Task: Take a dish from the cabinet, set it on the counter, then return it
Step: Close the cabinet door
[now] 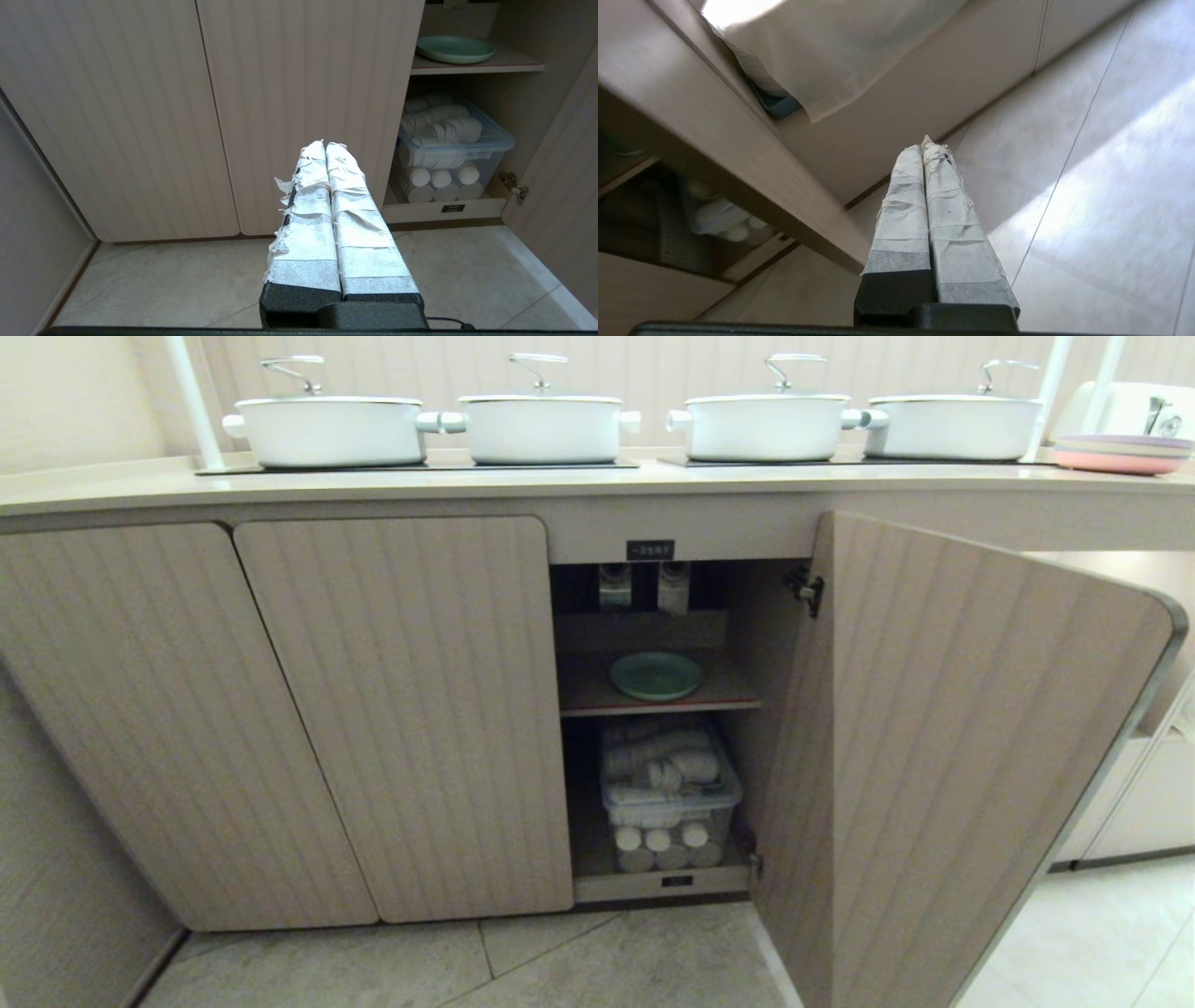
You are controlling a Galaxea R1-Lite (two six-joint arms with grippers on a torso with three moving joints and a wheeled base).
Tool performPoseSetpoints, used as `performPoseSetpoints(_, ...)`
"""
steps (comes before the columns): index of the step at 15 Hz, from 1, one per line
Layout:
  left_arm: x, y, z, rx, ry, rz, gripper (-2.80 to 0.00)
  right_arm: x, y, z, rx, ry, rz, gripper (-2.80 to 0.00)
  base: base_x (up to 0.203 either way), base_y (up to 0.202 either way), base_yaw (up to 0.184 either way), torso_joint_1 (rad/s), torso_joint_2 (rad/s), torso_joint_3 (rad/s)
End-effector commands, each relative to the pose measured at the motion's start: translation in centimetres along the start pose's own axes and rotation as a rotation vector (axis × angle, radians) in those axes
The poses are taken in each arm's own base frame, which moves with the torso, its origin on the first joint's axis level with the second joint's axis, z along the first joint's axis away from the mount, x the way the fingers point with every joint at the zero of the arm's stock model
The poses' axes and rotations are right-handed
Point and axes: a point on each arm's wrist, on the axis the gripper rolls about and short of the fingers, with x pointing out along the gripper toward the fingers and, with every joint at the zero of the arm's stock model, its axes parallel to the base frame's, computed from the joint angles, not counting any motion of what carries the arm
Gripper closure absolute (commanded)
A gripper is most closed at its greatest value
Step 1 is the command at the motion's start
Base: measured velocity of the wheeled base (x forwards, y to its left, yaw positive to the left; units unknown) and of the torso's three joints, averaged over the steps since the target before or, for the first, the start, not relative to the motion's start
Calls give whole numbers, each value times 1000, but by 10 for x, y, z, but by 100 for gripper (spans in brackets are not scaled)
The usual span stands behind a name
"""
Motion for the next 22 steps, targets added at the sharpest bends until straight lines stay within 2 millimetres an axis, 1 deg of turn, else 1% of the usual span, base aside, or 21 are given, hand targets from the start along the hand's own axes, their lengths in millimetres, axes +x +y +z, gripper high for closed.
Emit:
performPoseSetpoints(1, 0, 0, 0, -1, 0, 1, 0, 18, 1, 6, 49, 94, -37, 0, 0, 0, 0, 0, 0, 0)
performPoseSetpoints(4, 0, 0, 0, 0, 0, 1, 0, 32, 4, 15, 181, 207, -13, 0, 0, 0, 0, 0, 0, 0)
performPoseSetpoints(6, 0, 0, 0, 0, 0, 0, 0, 39, 5, 16, 222, 245, 17, 0, 0, 0, 0, 0, 0, 0)
performPoseSetpoints(9, 0, 0, 0, -1, 0, 1, 0, 51, 6, 18, 255, 280, 32, 0, 0, 0, 0, 0, 0, 0)
performPoseSetpoints(12, 0, 0, 0, -1, 0, 0, 0, 64, 9, 31, 350, 289, 59, 0, 0, 0, 0, 0, 0, 0)
performPoseSetpoints(15, 0, 0, 0, 0, 0, 0, 0, 76, 11, 39, 406, 311, 86, 0, 0, 0, 0, 0, 0, 0)
performPoseSetpoints(18, 0, 0, 0, 1, 0, 0, 0, 80, 11, 38, 436, 350, 124, 0, 0, 0, 0, 0, 0, 0)
performPoseSetpoints(20, 0, 0, 0, -1, 0, 0, 0, 82, 12, 38, 500, 371, 159, 0, 0, 0, 0, 0, 0, 0)
performPoseSetpoints(22, 0, 0, 0, -1, 0, 0, 0, 86, 12, 37, 520, 396, 182, 0, 0, 0, 0, 0, 0, 0)
